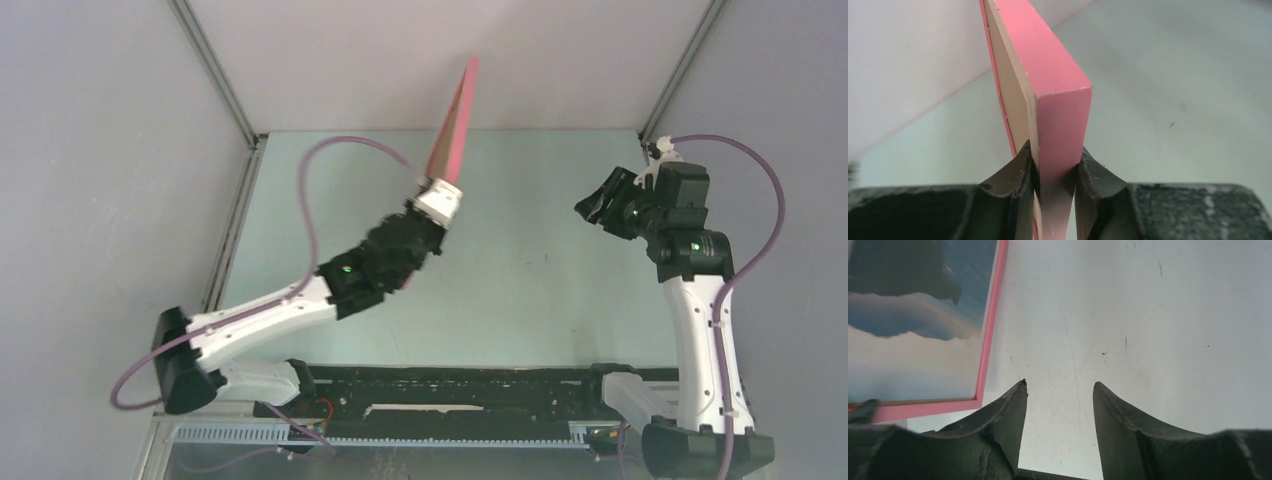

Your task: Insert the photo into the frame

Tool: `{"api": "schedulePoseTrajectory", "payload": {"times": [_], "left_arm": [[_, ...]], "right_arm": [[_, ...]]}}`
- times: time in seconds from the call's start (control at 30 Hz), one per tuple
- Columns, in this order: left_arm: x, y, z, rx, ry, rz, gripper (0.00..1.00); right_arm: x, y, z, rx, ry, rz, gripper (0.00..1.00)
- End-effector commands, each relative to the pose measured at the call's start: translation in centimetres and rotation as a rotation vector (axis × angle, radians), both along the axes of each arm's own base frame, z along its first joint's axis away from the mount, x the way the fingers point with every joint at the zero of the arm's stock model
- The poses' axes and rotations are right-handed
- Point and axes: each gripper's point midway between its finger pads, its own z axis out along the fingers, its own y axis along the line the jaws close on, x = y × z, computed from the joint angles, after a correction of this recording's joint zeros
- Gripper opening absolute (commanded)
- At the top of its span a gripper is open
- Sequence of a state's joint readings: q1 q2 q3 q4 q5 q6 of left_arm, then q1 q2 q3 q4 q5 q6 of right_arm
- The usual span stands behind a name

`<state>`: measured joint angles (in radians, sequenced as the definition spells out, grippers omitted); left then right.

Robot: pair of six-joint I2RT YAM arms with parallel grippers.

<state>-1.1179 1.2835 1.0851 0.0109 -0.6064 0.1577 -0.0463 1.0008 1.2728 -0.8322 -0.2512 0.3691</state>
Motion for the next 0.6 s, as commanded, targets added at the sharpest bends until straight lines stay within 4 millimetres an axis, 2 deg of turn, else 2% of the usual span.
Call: {"api": "schedulePoseTrajectory", "payload": {"times": [0.0,0.13,0.27,0.33,0.43,0.57], "left_arm": [[-5.7,-4.2,3.4,-0.470,0.259,-0.453,0.00],[-4.2,-1.6,2.4,-0.613,0.335,-0.428,0.00],[-1.3,3.0,1.3,-0.851,0.409,-0.293,0.00],[0.2,5.9,-0.2,-0.970,0.452,-0.184,0.00],[1.8,10.4,-3.4,-1.122,0.523,-0.008,0.00],[2.5,15.8,-8.2,-1.250,0.594,0.183,0.00]], "right_arm": [[0.8,0.5,-2.0,0.036,0.059,0.020,0.58],[0.9,0.8,-2.9,0.051,0.072,0.036,0.58],[0.9,1.1,-4.4,0.063,0.100,0.051,0.59],[1.0,1.6,-5.6,0.080,0.123,0.064,0.59],[1.3,2.7,-7.8,0.100,0.165,0.095,0.59],[1.4,5.0,-11.0,0.084,0.228,0.175,0.61]]}}
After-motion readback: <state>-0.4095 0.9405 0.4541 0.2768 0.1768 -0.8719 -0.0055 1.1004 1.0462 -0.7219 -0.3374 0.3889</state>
